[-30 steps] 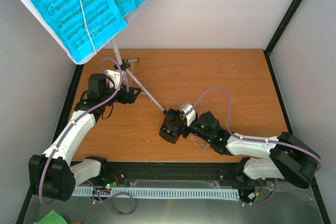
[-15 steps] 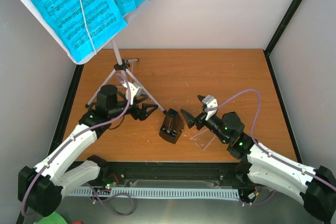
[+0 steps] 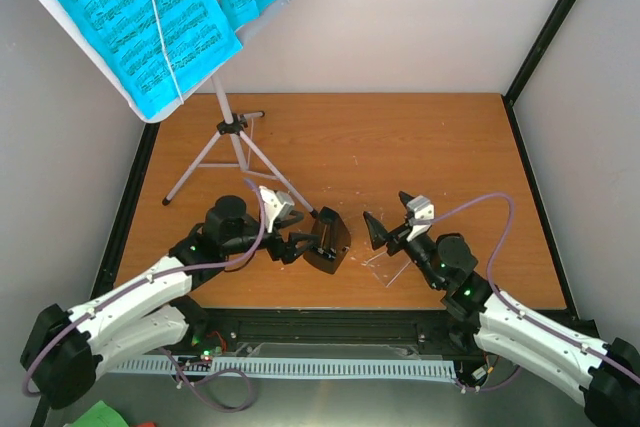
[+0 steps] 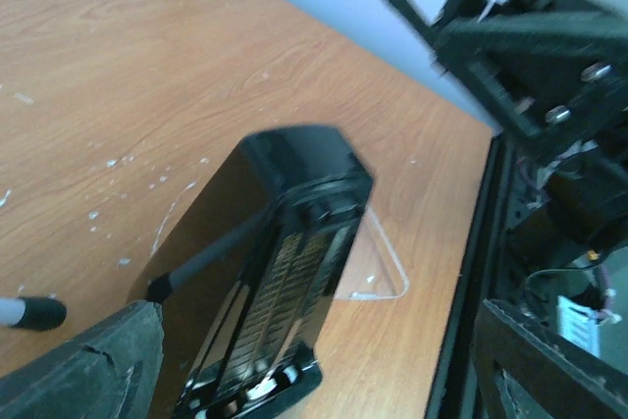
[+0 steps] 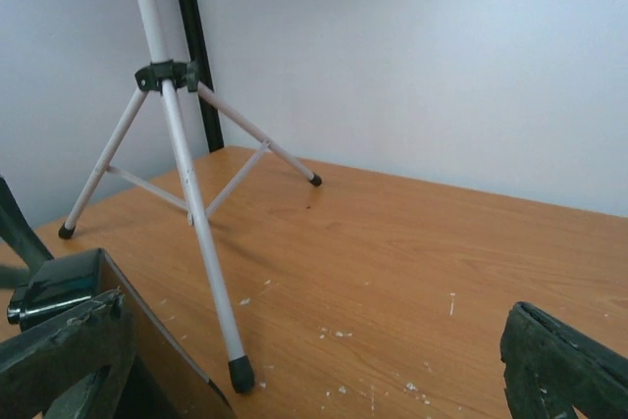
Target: Pack up the instrument practice props
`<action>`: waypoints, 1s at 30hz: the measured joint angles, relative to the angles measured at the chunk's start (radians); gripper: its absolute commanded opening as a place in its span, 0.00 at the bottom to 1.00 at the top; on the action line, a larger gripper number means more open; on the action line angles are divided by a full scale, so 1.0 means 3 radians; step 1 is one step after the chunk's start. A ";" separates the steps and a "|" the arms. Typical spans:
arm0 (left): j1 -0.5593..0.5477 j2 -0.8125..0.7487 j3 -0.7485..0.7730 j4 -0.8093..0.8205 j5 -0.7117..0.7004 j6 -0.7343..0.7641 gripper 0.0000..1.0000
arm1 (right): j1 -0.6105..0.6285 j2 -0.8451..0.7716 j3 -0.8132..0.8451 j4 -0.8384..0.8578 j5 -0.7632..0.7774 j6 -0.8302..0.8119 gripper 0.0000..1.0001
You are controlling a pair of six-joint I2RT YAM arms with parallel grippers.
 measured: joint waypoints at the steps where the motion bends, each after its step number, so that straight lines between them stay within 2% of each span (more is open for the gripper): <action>1: -0.0028 0.0046 -0.0034 0.0048 -0.0046 0.0003 0.87 | 0.0000 -0.0039 -0.0020 0.0022 0.0019 0.0003 1.00; 7: -0.0056 0.0248 -0.0203 0.0298 -0.0170 0.0038 0.87 | 0.0000 -0.0169 -0.0164 0.0123 0.0099 0.0011 1.00; 17: -0.0156 0.0626 -0.0201 0.0614 -0.0118 0.0179 0.86 | 0.0000 -0.0009 -0.0179 0.0212 0.0151 0.0010 1.00; 25: -0.0179 0.0838 -0.0131 0.0759 -0.0131 0.0294 0.63 | 0.0000 0.0052 -0.0179 0.0264 0.0151 0.0011 1.00; 30: -0.0186 0.0932 -0.0084 0.0819 -0.0139 0.0329 0.58 | 0.0000 0.0056 -0.0179 0.0285 0.0151 0.0011 1.00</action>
